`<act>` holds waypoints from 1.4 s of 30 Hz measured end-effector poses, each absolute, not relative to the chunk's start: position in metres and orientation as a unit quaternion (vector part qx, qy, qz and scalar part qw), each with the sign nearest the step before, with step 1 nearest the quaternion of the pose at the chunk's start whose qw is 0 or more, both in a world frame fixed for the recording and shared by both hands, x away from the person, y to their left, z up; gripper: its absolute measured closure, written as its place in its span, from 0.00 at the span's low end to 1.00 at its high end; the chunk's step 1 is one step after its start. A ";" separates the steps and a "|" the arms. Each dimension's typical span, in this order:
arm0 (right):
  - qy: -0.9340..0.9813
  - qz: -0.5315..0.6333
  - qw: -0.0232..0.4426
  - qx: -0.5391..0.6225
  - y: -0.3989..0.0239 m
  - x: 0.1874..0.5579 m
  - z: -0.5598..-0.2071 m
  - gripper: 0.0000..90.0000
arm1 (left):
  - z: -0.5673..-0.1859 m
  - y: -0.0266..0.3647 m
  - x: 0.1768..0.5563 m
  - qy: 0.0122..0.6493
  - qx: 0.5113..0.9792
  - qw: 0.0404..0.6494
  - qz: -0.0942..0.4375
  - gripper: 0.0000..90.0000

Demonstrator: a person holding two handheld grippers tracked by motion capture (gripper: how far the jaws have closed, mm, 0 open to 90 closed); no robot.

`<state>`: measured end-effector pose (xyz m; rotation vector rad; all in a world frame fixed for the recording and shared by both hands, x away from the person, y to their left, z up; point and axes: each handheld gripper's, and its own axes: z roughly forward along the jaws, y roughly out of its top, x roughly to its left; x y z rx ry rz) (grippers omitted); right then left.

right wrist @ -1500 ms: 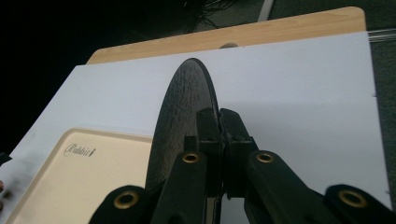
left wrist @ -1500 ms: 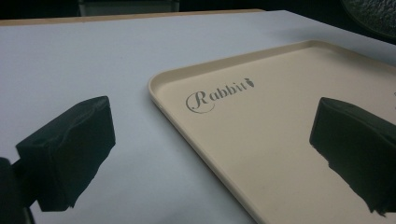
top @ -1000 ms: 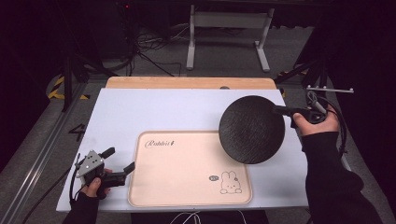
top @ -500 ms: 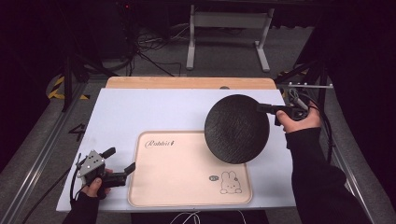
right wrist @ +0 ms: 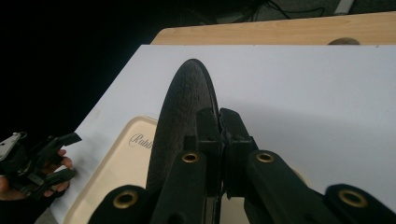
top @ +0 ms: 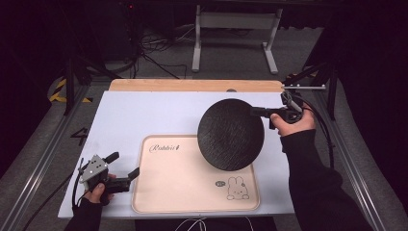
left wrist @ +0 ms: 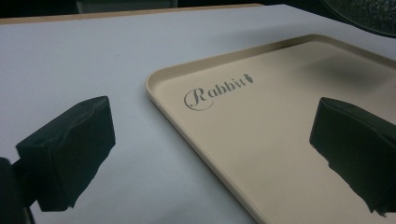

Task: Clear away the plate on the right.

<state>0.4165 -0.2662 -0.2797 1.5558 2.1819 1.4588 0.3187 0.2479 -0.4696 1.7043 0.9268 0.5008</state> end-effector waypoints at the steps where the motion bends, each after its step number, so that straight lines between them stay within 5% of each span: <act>1: 0.714 0.479 0.042 0.508 -0.264 0.417 -0.280 0.98 | -0.470 0.248 0.319 0.389 0.717 0.539 0.211 0.01; 42: 0.737 0.480 -0.037 0.475 -0.194 0.427 -0.320 0.98 | -0.469 0.247 0.319 0.385 0.719 0.538 0.212 0.01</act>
